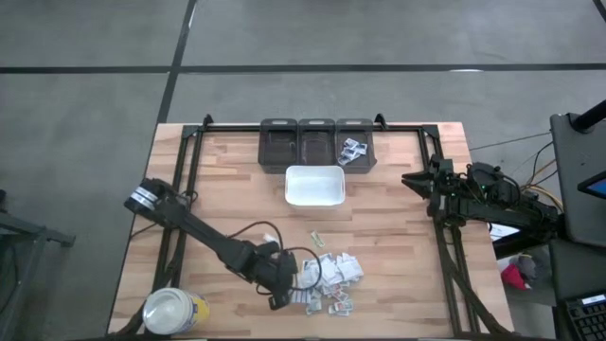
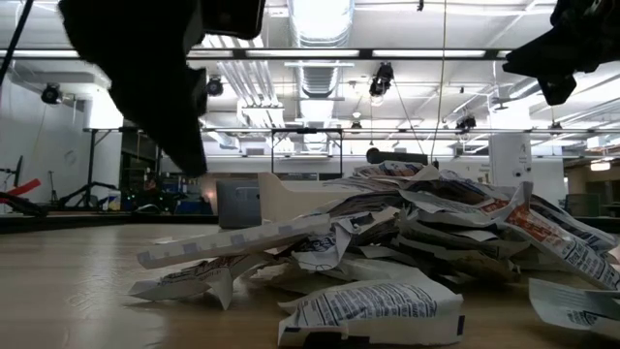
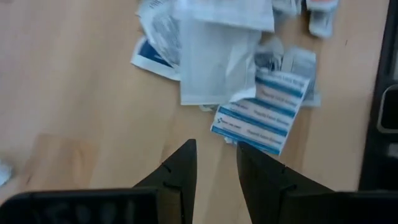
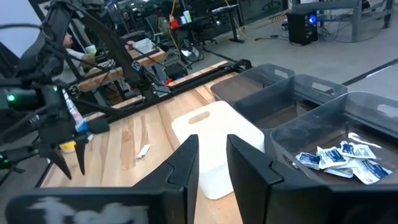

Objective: Pick & Place First Aid Supplies
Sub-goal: Put the white fingertip band aid into the left black bin

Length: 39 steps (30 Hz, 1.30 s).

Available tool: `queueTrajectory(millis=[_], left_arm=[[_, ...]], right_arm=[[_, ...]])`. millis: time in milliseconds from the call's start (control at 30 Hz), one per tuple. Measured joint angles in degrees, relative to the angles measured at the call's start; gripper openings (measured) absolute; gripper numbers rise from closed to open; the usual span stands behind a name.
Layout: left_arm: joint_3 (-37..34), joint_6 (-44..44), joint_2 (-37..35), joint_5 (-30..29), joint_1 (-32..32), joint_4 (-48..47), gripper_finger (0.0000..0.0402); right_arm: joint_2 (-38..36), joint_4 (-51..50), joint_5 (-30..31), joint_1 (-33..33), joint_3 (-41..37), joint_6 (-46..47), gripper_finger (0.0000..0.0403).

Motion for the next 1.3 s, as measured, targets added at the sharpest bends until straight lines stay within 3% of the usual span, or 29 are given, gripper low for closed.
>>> queueTrajectory(millis=[200,633,1000,1300], left_arm=[[0.00,1.11,2.76,2.46,0.00,1.08,0.0108],[-0.02,3.47,3.44,2.46,0.02,7.27,0.0108],[-0.04,3.60,4.96,2.36,0.59,7.70,0.0108],[-1.03,3.59,5.03,2.52,0.63,8.37,0.0108]], right_arm=[[0.00,-0.02,0.00,0.00,-0.02,0.00,0.0068],[0.00,-0.13,0.02,0.00,-0.02,-0.04,0.0082],[0.00,-0.22,0.00,0.00,-0.02,-0.04,0.0068],[0.02,-0.20,0.00,0.00,-0.02,-0.07,0.0081]])
